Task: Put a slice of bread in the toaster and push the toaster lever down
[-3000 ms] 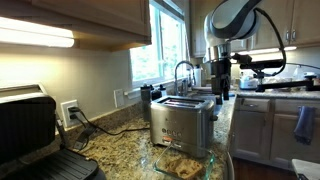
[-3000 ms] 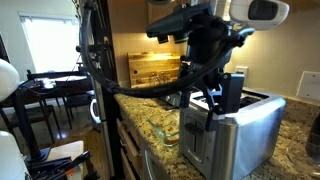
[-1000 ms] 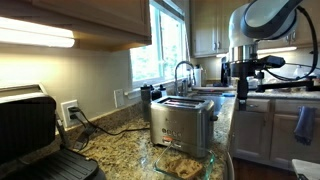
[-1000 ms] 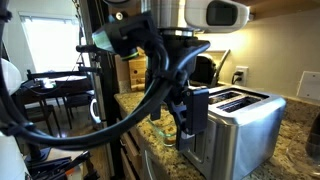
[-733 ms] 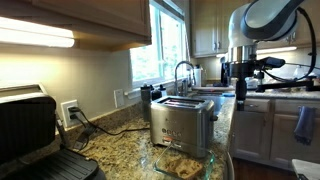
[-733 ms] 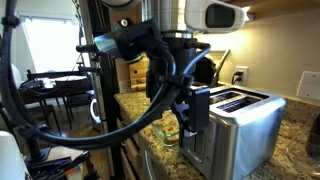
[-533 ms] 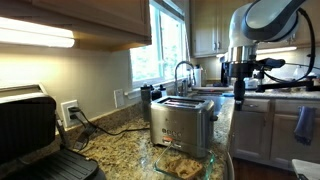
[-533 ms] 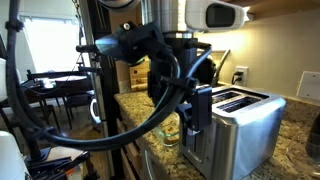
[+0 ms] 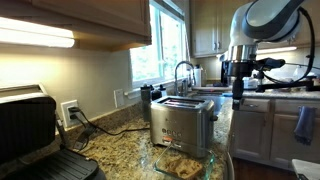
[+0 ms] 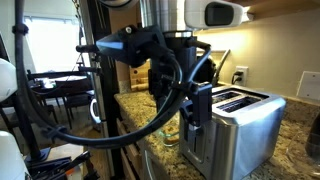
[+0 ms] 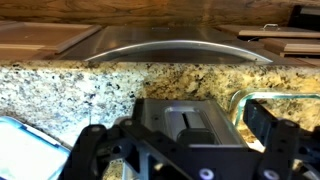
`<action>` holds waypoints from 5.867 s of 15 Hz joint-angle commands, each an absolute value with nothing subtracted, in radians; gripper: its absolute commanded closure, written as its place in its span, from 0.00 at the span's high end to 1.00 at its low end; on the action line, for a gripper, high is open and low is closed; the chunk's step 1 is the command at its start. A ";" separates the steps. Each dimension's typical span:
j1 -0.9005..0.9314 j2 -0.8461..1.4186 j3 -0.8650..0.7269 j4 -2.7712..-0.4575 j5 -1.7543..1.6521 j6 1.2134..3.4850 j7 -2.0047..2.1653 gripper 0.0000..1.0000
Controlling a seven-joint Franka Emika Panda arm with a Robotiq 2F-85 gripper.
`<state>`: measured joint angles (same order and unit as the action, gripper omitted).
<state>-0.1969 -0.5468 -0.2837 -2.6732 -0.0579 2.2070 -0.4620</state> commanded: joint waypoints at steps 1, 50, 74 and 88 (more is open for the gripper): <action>-0.173 -0.607 -0.302 -2.726 -0.037 2.247 -0.486 1.00; -0.111 -0.524 -0.341 -2.705 0.064 2.347 -0.533 0.03; -0.076 -0.421 -0.334 -2.643 0.143 2.387 -0.532 0.03; -0.084 -0.354 -0.327 -2.599 0.172 2.395 -0.532 0.04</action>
